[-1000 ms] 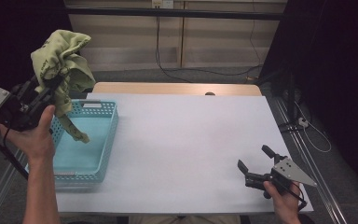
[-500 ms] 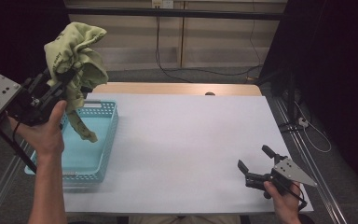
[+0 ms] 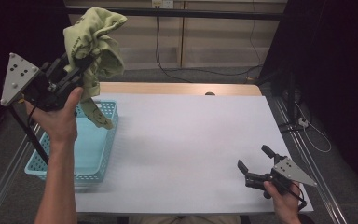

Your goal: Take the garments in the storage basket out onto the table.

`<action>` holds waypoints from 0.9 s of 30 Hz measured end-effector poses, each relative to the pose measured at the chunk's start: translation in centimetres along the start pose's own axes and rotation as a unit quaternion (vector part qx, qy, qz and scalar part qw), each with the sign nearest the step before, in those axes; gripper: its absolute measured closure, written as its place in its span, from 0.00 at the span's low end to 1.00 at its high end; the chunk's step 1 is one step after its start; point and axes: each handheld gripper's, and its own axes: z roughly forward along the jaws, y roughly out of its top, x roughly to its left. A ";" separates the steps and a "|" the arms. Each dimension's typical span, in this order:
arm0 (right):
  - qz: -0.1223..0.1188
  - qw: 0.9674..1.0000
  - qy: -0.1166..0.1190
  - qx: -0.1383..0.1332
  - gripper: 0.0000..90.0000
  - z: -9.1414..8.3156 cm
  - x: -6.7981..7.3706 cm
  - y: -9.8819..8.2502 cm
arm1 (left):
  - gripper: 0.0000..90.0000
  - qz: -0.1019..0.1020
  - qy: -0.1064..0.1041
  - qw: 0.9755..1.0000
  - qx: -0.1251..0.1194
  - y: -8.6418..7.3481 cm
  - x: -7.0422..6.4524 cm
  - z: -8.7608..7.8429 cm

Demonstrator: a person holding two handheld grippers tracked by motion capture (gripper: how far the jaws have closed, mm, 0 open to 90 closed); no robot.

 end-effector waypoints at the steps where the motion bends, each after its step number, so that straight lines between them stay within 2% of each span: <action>1: 0.000 1.000 0.000 0.000 0.00 0.0 0.0 0.0 | 0.71 -0.001 -0.002 1.000 0.000 0.0 -0.3 0.2; 5: 0.000 1.000 0.001 -0.001 0.00 0.0 0.0 0.0 | 0.71 -0.005 -0.016 1.000 0.000 -0.1 -1.1 1.1; 7: 0.000 1.000 0.001 -0.001 0.00 0.0 0.0 0.0 | 0.71 -0.004 -0.024 1.000 0.006 -0.5 -1.5 1.4; 9: 0.000 1.000 0.002 -0.002 0.00 0.0 0.0 0.0 | 0.71 -0.015 -0.028 0.999 0.006 -1.1 -1.9 1.7; 13: 0.001 1.000 0.002 0.000 0.00 0.0 0.0 0.0 | 0.71 -0.015 -0.048 0.999 0.009 -1.7 -3.0 2.2; 16: 0.002 1.000 0.002 0.001 0.00 0.0 0.0 0.0 | 0.71 -0.023 -0.064 0.998 0.007 -1.7 -3.9 2.7; 21: 0.001 1.000 0.001 0.001 0.00 -0.1 0.0 0.0 | 0.71 -0.032 -0.079 0.996 0.007 -2.1 -5.1 3.9; 23: 0.001 1.000 0.001 0.000 0.00 -0.1 0.0 0.0 | 0.71 -0.032 -0.086 0.996 0.011 -2.4 -5.5 4.4; 26: 0.000 1.000 0.004 0.000 0.00 -0.1 0.0 0.0 | 0.71 -0.047 -0.098 0.994 0.008 -3.1 -6.1 4.6; 27: -0.001 1.000 0.005 -0.001 0.00 -0.1 0.0 0.0 | 0.71 -0.046 -0.100 0.994 0.012 -3.4 -6.3 4.7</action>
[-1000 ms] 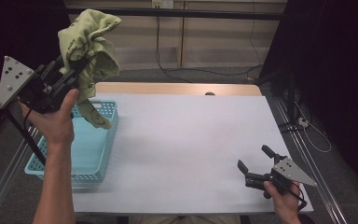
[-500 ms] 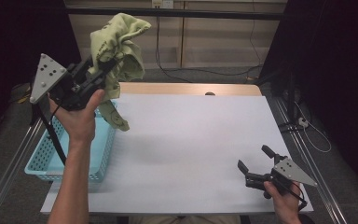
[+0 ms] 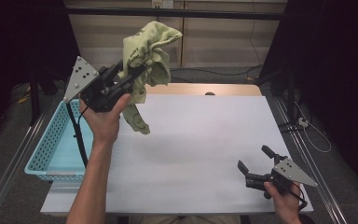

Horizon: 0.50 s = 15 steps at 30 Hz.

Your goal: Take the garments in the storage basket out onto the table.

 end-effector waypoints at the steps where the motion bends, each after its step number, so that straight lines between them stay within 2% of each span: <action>1: 0.000 1.000 -0.001 0.000 0.00 0.0 0.0 0.0 | 0.71 -0.001 -0.002 1.000 0.003 -0.3 -0.1 0.1; 9: 0.000 1.000 -0.001 0.000 0.00 0.0 0.0 0.0 | 0.71 -0.016 -0.024 0.999 0.022 -1.8 -1.0 1.5; 15: 0.000 1.000 0.000 0.002 0.00 0.1 0.0 0.0 | 0.71 -0.028 -0.048 0.998 0.043 -3.4 -2.1 3.1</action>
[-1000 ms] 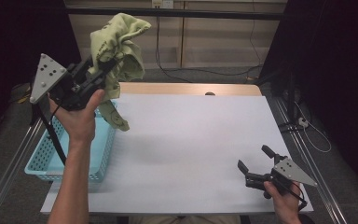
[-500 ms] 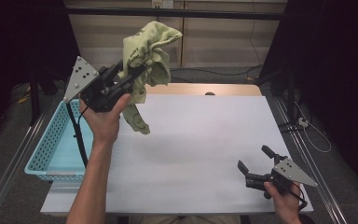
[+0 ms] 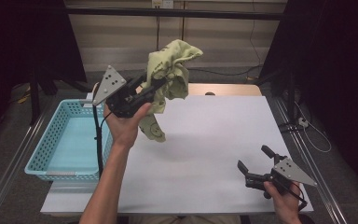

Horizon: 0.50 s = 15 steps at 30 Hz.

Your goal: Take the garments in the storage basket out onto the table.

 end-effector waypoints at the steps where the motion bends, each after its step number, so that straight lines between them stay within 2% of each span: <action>1: -0.001 1.000 0.000 -0.001 0.00 0.0 0.0 0.0 | 0.71 -0.001 -0.004 1.000 0.003 -0.2 -0.1 0.4; 6: -0.002 1.000 0.001 0.000 0.00 0.0 0.0 0.0 | 0.71 -0.017 -0.022 1.000 0.008 -1.4 -1.1 2.1; 15: -0.003 1.000 0.002 -0.001 0.00 -0.2 -0.1 0.0 | 0.71 -0.039 -0.047 0.997 0.049 -4.8 -1.5 4.4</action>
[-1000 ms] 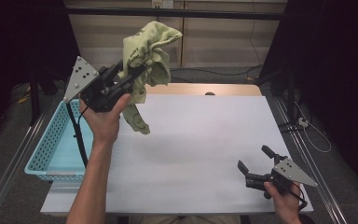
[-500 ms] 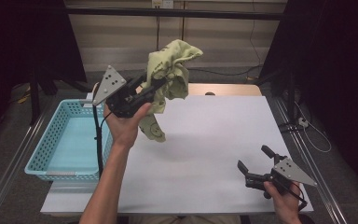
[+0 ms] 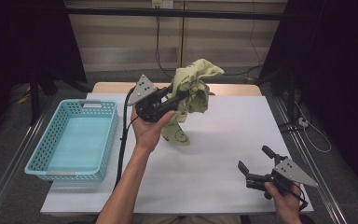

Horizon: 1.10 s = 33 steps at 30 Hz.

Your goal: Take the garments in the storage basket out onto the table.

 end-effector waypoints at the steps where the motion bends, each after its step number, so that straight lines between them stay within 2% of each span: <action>1: -0.002 1.000 0.001 0.000 0.00 0.0 0.0 0.0 | 0.71 -0.001 -0.006 1.000 -0.003 -0.4 0.1 0.3; 2: -0.003 1.000 0.001 0.000 0.00 0.0 0.0 0.0 | 0.71 -0.002 0.005 1.000 0.018 -0.7 0.1 0.2; 3: -0.002 1.000 0.000 0.000 0.00 0.0 0.0 0.0 | 0.71 -0.009 -0.007 1.000 0.002 -1.2 0.3 0.6; 4: -0.002 1.000 0.000 0.001 0.00 0.0 0.0 0.0 | 0.70 -0.009 0.003 1.000 0.028 -1.3 0.3 0.4; 8: -0.002 1.000 -0.004 0.003 0.00 0.0 0.0 0.0 | 0.71 -0.012 0.007 0.999 0.044 -2.3 0.5 0.6; 9: -0.002 1.000 -0.004 0.003 0.00 0.0 0.0 0.0 | 0.71 -0.020 0.004 0.999 0.039 -2.5 0.5 0.7; 19: -0.003 1.000 -0.001 -0.001 0.00 0.0 0.0 0.0 | 0.70 -0.020 0.010 0.998 0.062 -3.3 0.7 1.5; 23: -0.002 1.000 -0.002 0.001 0.00 0.0 0.0 0.0 | 0.70 -0.006 0.010 0.996 0.091 -4.3 1.1 2.0; 27: -0.003 1.000 -0.002 0.001 0.00 -0.1 0.0 0.0 | 0.70 -0.008 0.014 0.993 0.118 -5.5 1.6 2.5; 33: -0.001 1.000 -0.001 0.000 0.00 0.0 0.0 0.0 | 0.70 -0.012 0.007 0.989 0.147 -7.1 1.7 3.2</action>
